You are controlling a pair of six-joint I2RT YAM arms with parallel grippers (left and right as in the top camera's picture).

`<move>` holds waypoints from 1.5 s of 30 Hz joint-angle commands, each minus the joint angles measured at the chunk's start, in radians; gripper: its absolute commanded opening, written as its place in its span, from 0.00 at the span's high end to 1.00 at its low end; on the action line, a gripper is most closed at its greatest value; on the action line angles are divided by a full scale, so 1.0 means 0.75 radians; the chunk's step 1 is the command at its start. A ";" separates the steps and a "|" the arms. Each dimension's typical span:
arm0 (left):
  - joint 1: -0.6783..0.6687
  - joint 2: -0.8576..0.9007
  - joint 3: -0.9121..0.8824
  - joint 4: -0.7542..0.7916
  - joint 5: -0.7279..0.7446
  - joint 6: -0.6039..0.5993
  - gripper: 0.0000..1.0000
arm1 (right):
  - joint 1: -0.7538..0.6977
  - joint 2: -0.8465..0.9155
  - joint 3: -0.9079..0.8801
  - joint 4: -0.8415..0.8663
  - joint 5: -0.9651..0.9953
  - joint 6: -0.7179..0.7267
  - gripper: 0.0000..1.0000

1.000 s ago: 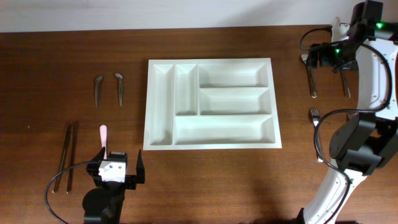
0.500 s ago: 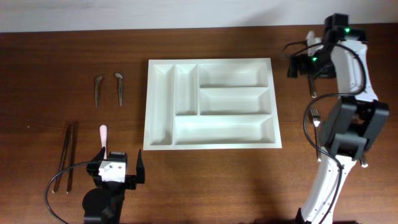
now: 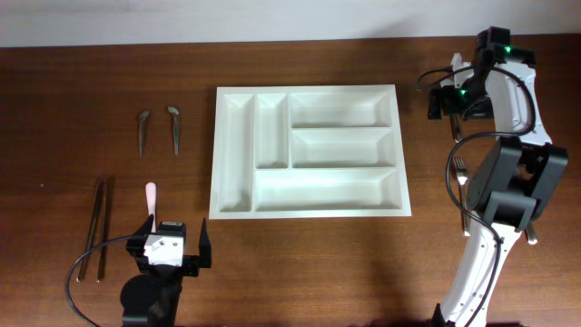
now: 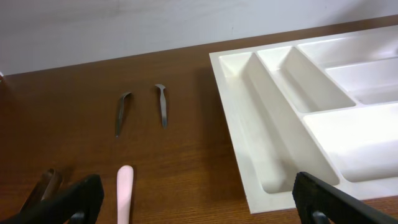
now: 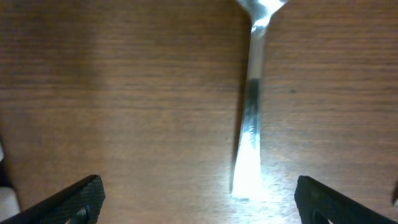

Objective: Pack container
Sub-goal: 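Lower the right gripper and close it on the left silver spoon's handle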

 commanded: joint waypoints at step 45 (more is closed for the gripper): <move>0.007 -0.009 -0.005 -0.002 -0.009 0.013 0.01 | -0.005 0.172 0.009 0.171 0.014 -0.043 0.01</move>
